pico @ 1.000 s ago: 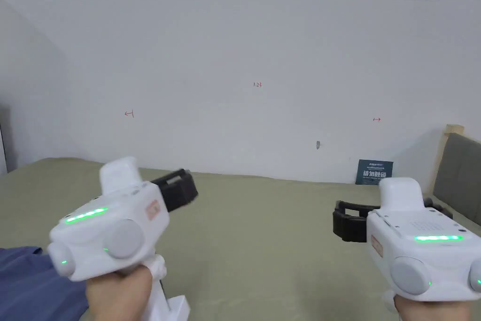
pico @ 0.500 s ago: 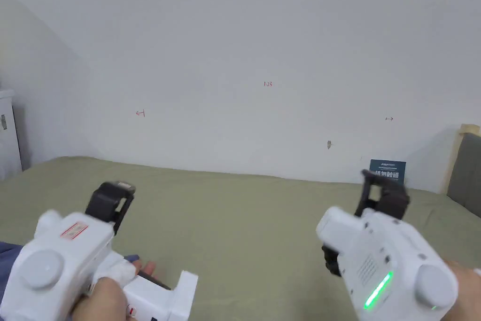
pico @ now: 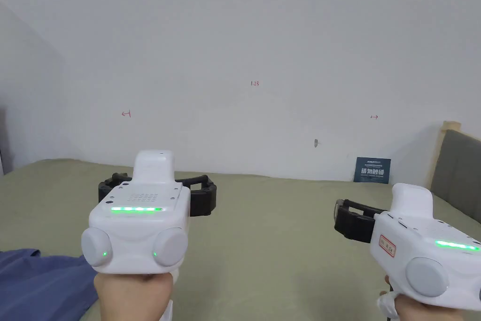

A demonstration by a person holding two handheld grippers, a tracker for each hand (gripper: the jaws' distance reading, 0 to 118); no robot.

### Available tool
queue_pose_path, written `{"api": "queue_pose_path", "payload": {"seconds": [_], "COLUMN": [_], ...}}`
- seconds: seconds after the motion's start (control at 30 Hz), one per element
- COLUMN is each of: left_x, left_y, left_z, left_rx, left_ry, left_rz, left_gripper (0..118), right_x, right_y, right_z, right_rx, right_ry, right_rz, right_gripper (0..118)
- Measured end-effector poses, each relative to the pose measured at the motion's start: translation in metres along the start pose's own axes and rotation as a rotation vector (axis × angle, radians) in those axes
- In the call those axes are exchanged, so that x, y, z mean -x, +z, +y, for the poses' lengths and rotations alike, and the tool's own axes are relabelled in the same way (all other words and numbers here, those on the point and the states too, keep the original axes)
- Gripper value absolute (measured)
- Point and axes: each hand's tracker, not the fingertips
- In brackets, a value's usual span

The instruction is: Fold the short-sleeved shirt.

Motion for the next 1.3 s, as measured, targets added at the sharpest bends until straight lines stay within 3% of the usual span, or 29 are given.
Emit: {"api": "queue_pose_path", "payload": {"seconds": [0.97, 1.0, 1.03, 1.07, 1.1, 1.13, 1.17, 1.2, 1.23, 1.3], "left_x": [0.005, 0.004, 0.003, 0.001, -0.003, -0.005, -0.005, -0.005, -0.006, -0.006], "left_y": [0.008, 0.01, 0.012, 0.013, 0.015, 0.015, 0.016, 0.017, 0.018, 0.019], "left_z": [0.006, 0.006, 0.005, 0.004, 0.002, -0.001, -0.006, -0.009, -0.011, -0.015], "left_rx": [-0.008, -0.009, -0.014, -0.029, -0.036, -0.032, -0.051, -0.045, -0.032, -0.03], "left_ry": [0.005, 0.0, -0.021, -0.075, -0.108, -0.142, -0.151, -0.139, -0.125, -0.124], "left_rz": [-0.025, -0.028, -0.029, -0.042, -0.033, -0.047, -0.042, -0.051, -0.07, -0.092], "left_gripper": [118, 116, 104, 69, 27, 0, 0, 0, 0, 0], "right_x": [0.022, 0.021, 0.021, 0.021, 0.021, 0.019, 0.019, 0.021, 0.017, 0.009], "right_y": [0.023, 0.021, 0.021, 0.022, 0.022, 0.022, 0.023, 0.023, 0.028, 0.023], "right_z": [0.01, 0.011, 0.012, 0.012, 0.01, 0.008, 0.005, 0.007, 0.012, 0.006], "right_rx": [-0.044, -0.029, 0.003, 0.017, 0.027, 0.02, -0.003, 0.025, -0.015, 0.042], "right_ry": [0.113, 0.099, 0.097, 0.092, 0.092, 0.094, 0.107, 0.176, 0.132, 0.093], "right_rz": [-0.013, -0.021, -0.034, -0.032, -0.026, -0.023, -0.043, -0.034, -0.072, -0.013], "right_gripper": [118, 118, 118, 117, 105, 58, 0, 0, 0, 0]}}
